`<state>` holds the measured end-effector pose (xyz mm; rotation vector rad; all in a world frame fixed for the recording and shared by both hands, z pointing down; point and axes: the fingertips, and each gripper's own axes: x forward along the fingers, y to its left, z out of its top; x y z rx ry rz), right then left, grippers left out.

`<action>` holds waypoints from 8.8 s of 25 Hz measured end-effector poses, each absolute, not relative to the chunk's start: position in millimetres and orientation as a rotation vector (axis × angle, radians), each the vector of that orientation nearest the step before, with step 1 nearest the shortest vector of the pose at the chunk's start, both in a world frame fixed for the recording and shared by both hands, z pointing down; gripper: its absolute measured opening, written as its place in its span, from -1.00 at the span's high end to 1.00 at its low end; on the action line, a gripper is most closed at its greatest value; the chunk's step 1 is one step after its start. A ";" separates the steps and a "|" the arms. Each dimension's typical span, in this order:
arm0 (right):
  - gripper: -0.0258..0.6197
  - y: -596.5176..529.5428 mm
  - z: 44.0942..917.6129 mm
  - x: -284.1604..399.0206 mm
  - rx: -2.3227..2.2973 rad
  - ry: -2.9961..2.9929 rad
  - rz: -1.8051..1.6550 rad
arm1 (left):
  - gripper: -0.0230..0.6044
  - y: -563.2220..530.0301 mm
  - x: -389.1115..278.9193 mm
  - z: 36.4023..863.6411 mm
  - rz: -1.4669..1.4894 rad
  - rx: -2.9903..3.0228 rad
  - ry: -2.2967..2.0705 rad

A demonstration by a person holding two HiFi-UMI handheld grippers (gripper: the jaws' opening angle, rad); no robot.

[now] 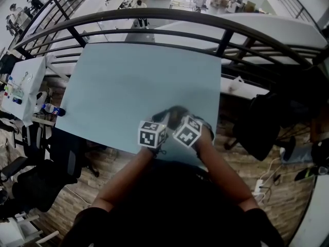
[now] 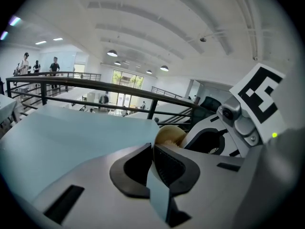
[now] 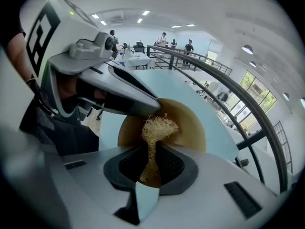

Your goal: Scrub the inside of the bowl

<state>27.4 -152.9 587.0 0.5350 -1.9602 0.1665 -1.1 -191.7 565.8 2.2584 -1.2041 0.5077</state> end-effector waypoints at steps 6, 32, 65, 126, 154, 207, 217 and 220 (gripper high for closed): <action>0.73 -177.6 579.5 42.1 0.678 -1.945 0.157 | 0.89 -187.6 0.3 575.4 0.506 2.196 -1.199; 0.73 -183.9 539.0 45.5 0.805 -2.053 0.036 | 0.89 -187.5 -5.7 573.9 0.517 2.185 -1.149; 0.73 -135.7 398.4 71.5 0.637 -2.600 0.237 | 0.90 -166.4 10.8 530.3 -0.295 1.886 -0.253; 0.73 -115.9 460.5 57.8 0.370 -2.756 0.848 | 0.90 -170.5 44.0 440.1 -0.531 1.929 -0.004; 0.73 -83.2 412.4 49.5 0.213 -2.838 0.754 | 0.90 -184.4 30.1 484.4 -0.456 1.878 -0.230; 0.73 -178.3 471.2 66.0 0.698 -2.757 0.926 | 0.90 -140.9 -15.4 507.7 -0.384 1.907 -0.198; 0.73 -186.6 529.9 40.5 0.799 -2.636 1.069 | 0.90 -160.9 -51.0 569.9 -0.144 1.953 -0.378; 0.73 -188.5 554.9 34.2 0.823 -2.579 1.104 | 0.90 -170.4 -60.1 589.1 -0.055 1.962 -0.436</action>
